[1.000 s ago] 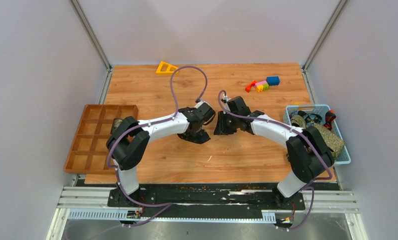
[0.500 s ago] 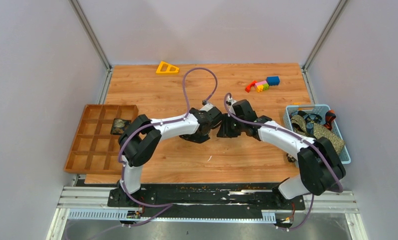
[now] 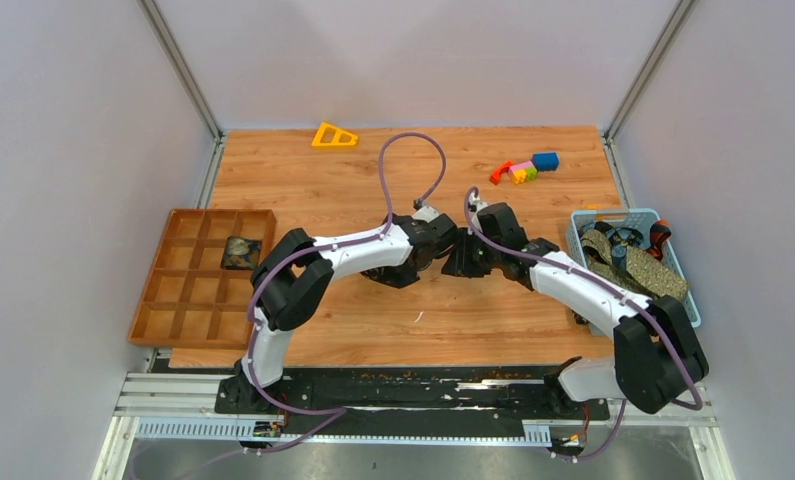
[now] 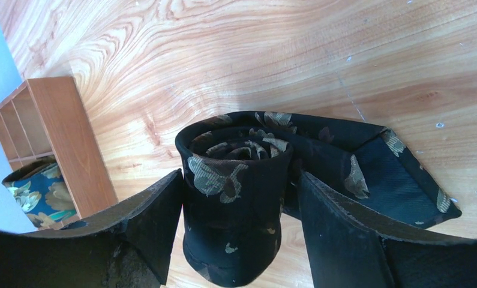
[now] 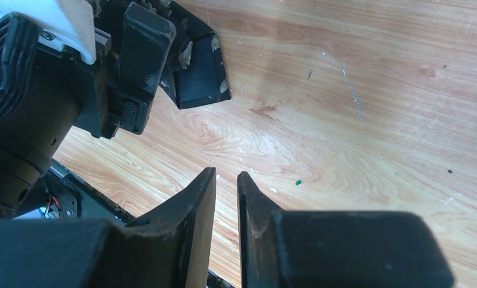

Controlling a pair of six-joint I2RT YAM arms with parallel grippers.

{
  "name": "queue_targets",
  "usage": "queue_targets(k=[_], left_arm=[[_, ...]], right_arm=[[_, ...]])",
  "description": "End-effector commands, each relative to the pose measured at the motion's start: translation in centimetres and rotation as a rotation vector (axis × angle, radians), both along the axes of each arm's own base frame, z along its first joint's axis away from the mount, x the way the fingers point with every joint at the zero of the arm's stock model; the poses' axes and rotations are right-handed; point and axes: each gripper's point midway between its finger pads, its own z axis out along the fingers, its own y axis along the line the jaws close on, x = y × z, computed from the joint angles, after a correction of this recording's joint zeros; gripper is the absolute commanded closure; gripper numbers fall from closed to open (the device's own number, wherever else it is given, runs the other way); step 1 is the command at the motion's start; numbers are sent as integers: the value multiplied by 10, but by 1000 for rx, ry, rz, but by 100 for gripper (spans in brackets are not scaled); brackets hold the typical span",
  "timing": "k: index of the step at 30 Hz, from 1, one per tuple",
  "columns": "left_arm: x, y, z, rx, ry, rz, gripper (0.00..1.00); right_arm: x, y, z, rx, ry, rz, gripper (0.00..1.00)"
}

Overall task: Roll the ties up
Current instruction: Roll the tie at the center of the board.

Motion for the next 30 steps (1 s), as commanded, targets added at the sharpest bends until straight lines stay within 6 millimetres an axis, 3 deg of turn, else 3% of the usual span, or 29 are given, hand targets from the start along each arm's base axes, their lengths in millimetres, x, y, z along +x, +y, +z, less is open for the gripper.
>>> queue_targets(k=[1, 14, 24, 30], left_arm=[[0, -16, 13, -25, -40, 19, 23], [-17, -45, 6, -179, 39, 13, 22], [-14, -85, 3, -371, 62, -2, 22], [-14, -98, 8, -472, 68, -11, 22]], right_arm=[[-3, 7, 18, 47, -41, 17, 79], [-10, 2, 27, 58, -52, 10, 79], [-16, -3, 34, 64, -63, -1, 79], [-21, -7, 33, 57, -62, -6, 79]])
